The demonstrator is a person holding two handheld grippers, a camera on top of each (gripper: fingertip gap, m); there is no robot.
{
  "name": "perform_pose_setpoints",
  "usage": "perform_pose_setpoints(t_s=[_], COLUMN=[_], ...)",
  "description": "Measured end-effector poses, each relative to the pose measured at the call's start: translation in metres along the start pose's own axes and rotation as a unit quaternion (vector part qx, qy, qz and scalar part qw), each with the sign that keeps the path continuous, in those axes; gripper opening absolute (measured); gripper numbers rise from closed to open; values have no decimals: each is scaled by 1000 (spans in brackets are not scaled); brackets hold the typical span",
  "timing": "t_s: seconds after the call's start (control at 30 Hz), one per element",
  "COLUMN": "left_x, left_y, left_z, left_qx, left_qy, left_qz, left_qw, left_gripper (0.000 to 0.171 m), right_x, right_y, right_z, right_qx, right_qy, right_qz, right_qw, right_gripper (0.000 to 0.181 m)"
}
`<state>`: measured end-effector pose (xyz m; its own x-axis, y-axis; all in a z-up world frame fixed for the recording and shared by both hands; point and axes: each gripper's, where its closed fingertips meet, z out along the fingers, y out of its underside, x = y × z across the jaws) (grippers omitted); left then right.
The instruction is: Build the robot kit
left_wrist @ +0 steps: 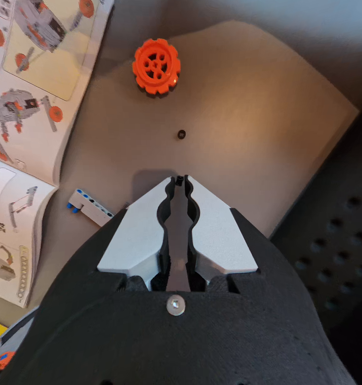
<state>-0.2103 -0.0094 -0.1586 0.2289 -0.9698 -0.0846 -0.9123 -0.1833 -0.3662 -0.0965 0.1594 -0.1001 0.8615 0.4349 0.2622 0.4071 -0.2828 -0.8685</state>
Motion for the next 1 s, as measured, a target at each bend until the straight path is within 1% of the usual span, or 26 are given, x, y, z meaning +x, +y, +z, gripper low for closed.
perform_pose_setpoints(t_s=[0.03, 0.13, 0.23, 0.33, 0.43, 0.47, 0.53, 0.57, 0.6, 0.63, 0.67, 0.7, 0.73, 0.8, 0.87, 0.93, 0.97, 1.0], left_x=[-2, -4, -20, -35, -44, -46, -49, -49, -47, -45, -46, -51, -58, -76, -92, -105, -107, -107], left_y=[-3, -9, -17, -29, -49, -57, -76, -86, -94, -103, -113, -122, -130, -146, -154, -154, -155, -154], left_z=[-3, -20, -55, -105, -165, -186, -228, -248, -267, -284, -300, -309, -312, -312, -302, -290, -283, -274], left_qx=[11, 59, 138, 244, 357, 393, 467, 504, 539, 572, 600, 610, 608, 602, 594, 593, 587, 570], left_qy=[-2, 25, 16, -12, -27, -33, -39, -44, -45, -49, -58, -67, -75, -80, -75, -81, -79, -71], left_qz=[-3, -42, -92, -117, -115, -109, -89, -75, -52, -28, -6, 2, 1, -12, -40, -59, -55, -46], left_qw=[1000, 997, 986, 963, 927, 913, 879, 859, 840, 818, 798, 789, 790, 795, 800, 799, 804, 817], left_gripper=[13, 32, 33, 30, 28, 31, 43, 41, 45, 48, 51, 52, 57, 69, 72, 66, 65, 61], right_x=[2, 6, 11, 15, 18, 19, 23, 26, 27, 23, 23, 23, 25, 30, 28, 26, 31, 36], right_y=[-2, -7, -12, -17, -20, -25, -52, -70, -86, -97, -99, -98, -99, -100, -94, -79, -70, -66], right_z=[-1, -5, -8, -11, -14, -19, -37, -50, -62, -68, -68, -65, -63, -58, -58, -59, -57, -57], right_qx=[5, 20, 39, 59, 68, 77, 136, 177, 215, 229, 212, 188, 173, 166, 181, 207, 211, 229], right_qy=[-2, -11, -14, -23, -32, -35, -51, -63, -85, -118, -141, -161, -178, -203, -222, -216, -194, -174], right_qz=[11, 42, 66, 96, 114, 118, 147, 168, 178, 165, 150, 132, 114, 92, 80, 63, 73, 90], right_qw=[1000, 999, 997, 993, 991, 989, 978, 968, 957, 952, 955, 960, 962, 961, 955, 952, 955, 953], right_gripper=[30, 33, 33, 34, 37, 39, 43, 43, 45, 56, 66, 74, 75, 74, 63, 56, 49, 47])
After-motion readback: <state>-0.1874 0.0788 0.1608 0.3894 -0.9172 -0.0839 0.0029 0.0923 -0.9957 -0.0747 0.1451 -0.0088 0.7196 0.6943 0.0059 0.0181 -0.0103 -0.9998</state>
